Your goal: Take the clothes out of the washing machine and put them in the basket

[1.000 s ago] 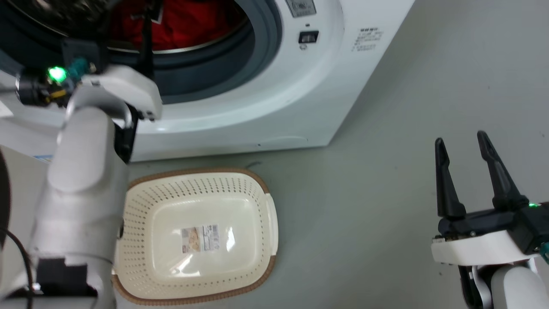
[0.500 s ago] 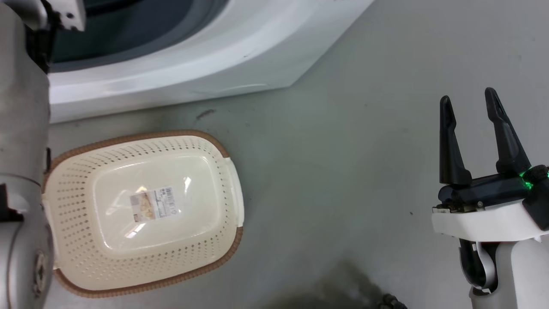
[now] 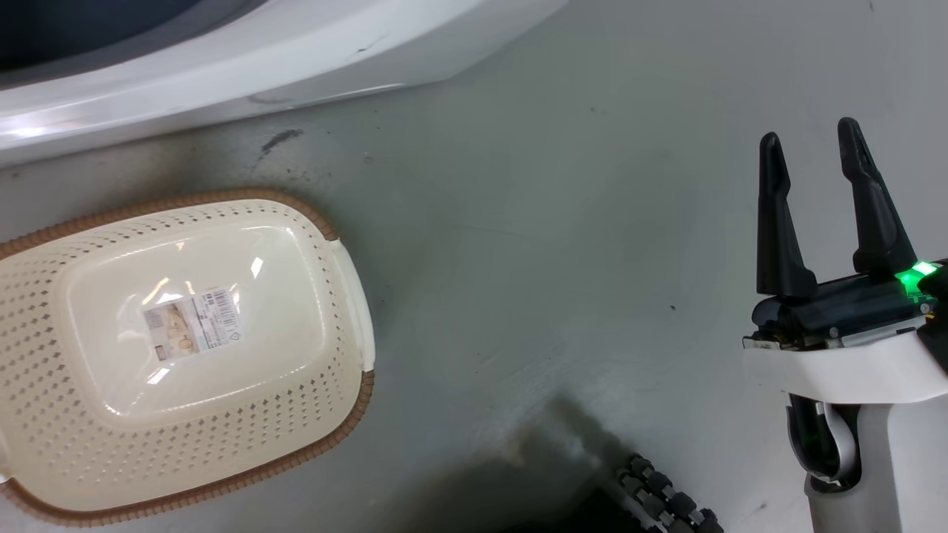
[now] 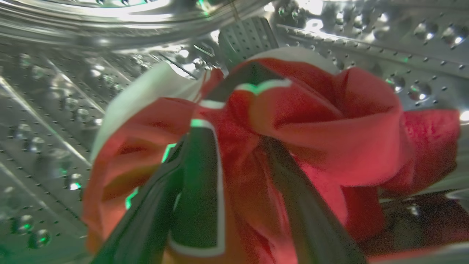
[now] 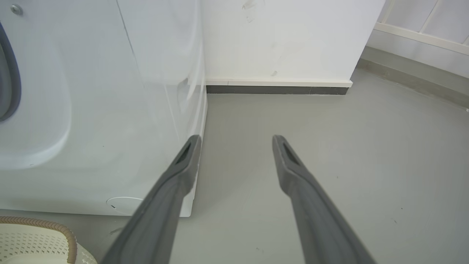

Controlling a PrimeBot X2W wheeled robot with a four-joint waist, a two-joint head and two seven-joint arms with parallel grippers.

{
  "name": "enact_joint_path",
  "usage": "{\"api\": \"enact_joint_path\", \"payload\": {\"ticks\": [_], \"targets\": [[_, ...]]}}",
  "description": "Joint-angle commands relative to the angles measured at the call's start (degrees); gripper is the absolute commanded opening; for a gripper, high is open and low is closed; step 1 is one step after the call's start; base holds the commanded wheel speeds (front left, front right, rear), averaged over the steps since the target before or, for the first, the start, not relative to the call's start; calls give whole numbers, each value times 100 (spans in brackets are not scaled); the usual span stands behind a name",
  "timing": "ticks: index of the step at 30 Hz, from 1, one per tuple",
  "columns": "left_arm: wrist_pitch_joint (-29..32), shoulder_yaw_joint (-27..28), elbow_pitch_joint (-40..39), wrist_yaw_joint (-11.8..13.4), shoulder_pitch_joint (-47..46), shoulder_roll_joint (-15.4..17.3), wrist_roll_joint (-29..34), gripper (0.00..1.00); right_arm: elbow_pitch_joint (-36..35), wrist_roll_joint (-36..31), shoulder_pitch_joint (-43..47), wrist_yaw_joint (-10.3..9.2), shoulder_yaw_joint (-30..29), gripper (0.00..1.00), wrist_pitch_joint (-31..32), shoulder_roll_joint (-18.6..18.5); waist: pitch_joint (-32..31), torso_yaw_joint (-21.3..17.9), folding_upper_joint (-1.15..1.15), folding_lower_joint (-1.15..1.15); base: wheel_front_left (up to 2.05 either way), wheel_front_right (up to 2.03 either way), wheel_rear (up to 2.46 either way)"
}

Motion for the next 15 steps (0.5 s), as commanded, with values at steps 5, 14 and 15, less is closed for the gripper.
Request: {"api": "enact_joint_path", "payload": {"ticks": [5,14,15], "targets": [[345,-141,159,-8,-226,90,-107,100,-39,129,-92,-4,32,100,-14,9,197,-160,0,-1,0,0,0],[443,-549,271,-12,-147,39,-307,0,-45,202,-128,-4,1,100,-14,8,241,-131,0,-1,0,0,0],[414,-585,261,-12,-150,47,-339,0,-45,205,-134,-4,5,100,-14,9,237,-115,0,-1,0,0,0]]}}
